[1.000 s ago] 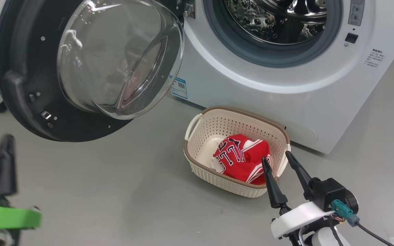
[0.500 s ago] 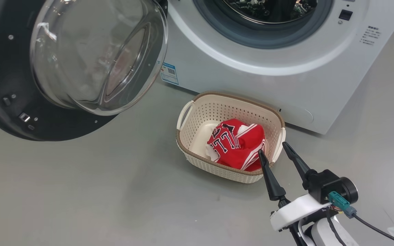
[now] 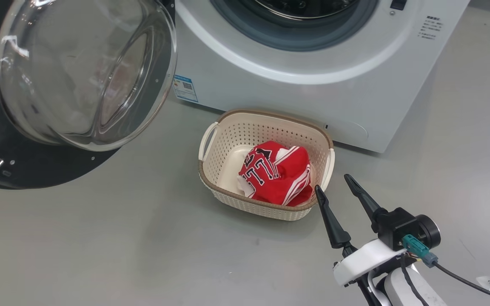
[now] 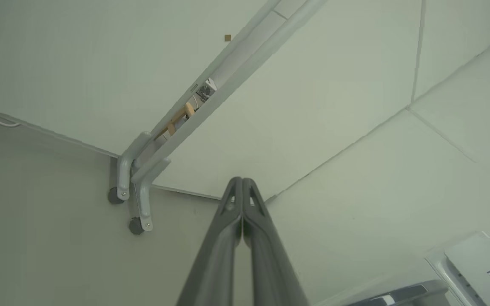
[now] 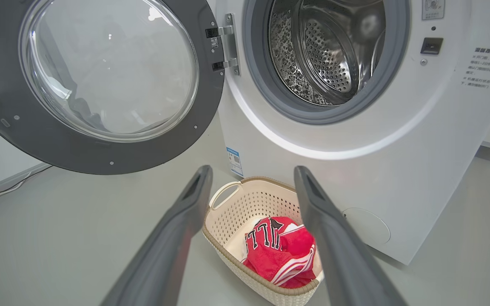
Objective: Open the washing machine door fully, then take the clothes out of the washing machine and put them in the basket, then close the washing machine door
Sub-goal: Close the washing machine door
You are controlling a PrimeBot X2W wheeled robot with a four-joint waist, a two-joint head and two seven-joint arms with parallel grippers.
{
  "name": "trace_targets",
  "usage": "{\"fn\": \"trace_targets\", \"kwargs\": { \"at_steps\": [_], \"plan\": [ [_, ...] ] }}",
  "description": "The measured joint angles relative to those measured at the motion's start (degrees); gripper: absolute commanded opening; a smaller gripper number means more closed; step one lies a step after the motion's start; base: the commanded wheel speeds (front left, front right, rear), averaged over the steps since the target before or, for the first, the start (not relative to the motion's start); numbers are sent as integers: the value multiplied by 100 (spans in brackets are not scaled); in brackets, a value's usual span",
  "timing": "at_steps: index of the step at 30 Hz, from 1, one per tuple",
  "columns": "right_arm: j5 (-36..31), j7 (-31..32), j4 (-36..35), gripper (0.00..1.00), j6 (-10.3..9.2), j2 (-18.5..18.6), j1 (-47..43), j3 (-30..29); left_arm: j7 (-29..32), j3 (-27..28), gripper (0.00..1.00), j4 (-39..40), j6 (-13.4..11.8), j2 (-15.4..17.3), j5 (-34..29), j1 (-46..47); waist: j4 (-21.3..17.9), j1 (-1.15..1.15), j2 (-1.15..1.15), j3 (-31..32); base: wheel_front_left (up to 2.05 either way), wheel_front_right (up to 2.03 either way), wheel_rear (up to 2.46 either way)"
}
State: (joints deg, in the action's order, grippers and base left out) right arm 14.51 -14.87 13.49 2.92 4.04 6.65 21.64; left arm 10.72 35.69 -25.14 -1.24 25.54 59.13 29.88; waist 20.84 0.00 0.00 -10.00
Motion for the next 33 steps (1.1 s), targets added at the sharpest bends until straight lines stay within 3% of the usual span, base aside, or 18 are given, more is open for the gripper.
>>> {"fn": "trace_targets", "kwargs": {
  "at_steps": [6, 17, 33],
  "plan": [
    [-1, 0, 14, 100, 5, 0, 1, -2, 506, 519, 0, -619, -506, -43, 589, 447, -164, 0, 0, 21, 0, 0, 0],
    [-5, 0, 15, 100, 31, -10, 48, 26, 1198, 734, 0, -1355, -560, 59, 1046, 960, -350, 0, 0, -24, 0, 0, 0],
    [-55, 0, 13, 100, 48, -13, 130, -30, 1653, 1057, 0, -2406, -608, 62, 1389, 1494, -506, 0, 0, -121, 0, 0, 0]
  ]
}}
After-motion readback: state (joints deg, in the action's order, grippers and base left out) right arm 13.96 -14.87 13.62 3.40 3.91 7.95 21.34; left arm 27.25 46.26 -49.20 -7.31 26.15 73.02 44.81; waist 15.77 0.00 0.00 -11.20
